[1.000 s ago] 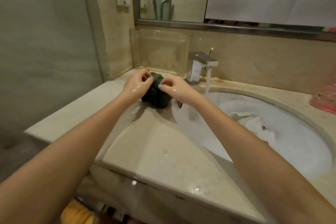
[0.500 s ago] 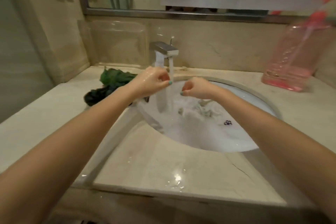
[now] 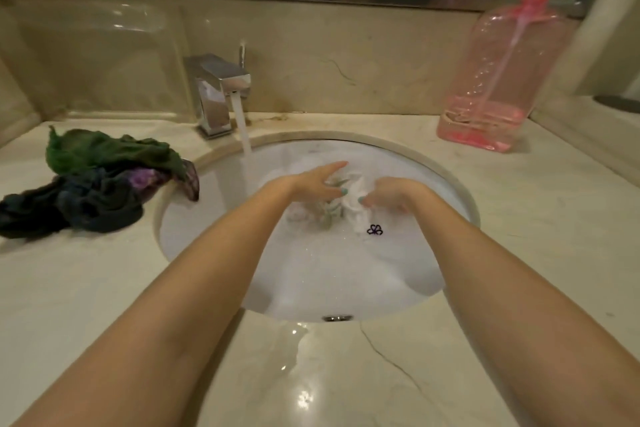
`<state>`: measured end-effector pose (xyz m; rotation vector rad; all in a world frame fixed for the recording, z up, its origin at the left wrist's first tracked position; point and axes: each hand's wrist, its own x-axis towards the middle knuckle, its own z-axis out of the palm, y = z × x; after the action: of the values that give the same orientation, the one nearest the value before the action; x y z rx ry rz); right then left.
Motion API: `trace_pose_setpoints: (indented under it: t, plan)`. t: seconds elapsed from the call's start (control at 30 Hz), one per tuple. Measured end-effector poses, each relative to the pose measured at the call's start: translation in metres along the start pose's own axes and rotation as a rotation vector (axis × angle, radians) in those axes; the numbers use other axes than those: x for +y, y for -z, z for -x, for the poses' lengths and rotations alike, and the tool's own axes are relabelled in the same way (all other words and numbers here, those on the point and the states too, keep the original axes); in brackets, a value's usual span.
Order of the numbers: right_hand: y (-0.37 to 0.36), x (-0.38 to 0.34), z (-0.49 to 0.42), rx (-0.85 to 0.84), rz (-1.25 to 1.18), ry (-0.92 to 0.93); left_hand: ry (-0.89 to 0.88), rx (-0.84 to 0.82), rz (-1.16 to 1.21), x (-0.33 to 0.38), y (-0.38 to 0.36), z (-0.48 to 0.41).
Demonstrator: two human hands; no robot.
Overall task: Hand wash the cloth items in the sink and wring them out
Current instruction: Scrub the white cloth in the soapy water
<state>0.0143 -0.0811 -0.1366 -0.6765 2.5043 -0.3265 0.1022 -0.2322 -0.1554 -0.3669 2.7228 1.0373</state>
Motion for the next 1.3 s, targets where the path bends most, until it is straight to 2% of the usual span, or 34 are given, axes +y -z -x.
trace_pose_setpoints:
  t: [0.07, 0.23, 0.33, 0.5, 0.67, 0.87, 1.0, 1.07, 1.13, 1.23, 1.3]
  plan:
    - [-0.004, -0.003, 0.0, -0.074, 0.004, 0.021, 0.03, -0.056, -0.029, 0.003, -0.01, -0.007]
    - [-0.011, -0.007, 0.0, -0.188, -0.185, 0.122, 0.133, -0.05, -0.116, -0.019, 0.004, 0.006]
    - [-0.027, -0.023, 0.003, -0.287, -0.181, 0.203, 0.232, -0.046, -0.125, -0.032, 0.014, 0.029]
    - [-0.041, -0.053, 0.022, -0.211, -0.134, 0.425, 0.301, -0.015, -0.128, -0.043, 0.025, 0.073]
    - [-0.038, -0.066, 0.033, -0.103, -0.506, 0.528, 0.172, 0.319, 0.393, -0.054, 0.04, 0.119]
    - [-0.017, -0.093, 0.041, 0.128, -0.938, 0.665, -0.184, 0.694, 0.704, -0.034, 0.054, 0.124]
    - [0.006, -0.12, 0.046, 0.294, -1.06, 0.723, -0.325, 0.867, 0.877, -0.027, 0.068, 0.13]
    - [0.012, -0.132, 0.043, 0.354, -1.043, 0.698, -0.297, 0.927, 0.829, -0.035, 0.068, 0.131]
    - [0.007, -0.14, 0.039, 0.353, -0.919, 0.664, -0.189, 0.933, 0.7, -0.047, 0.061, 0.129]
    - [-0.024, -0.144, 0.027, 0.256, -0.738, 0.646, 0.013, 0.809, 0.614, -0.061, 0.052, 0.122]
    - [-0.043, -0.142, 0.017, 0.245, -0.669, 0.645, 0.068, 0.751, 0.563, -0.07, 0.05, 0.116]
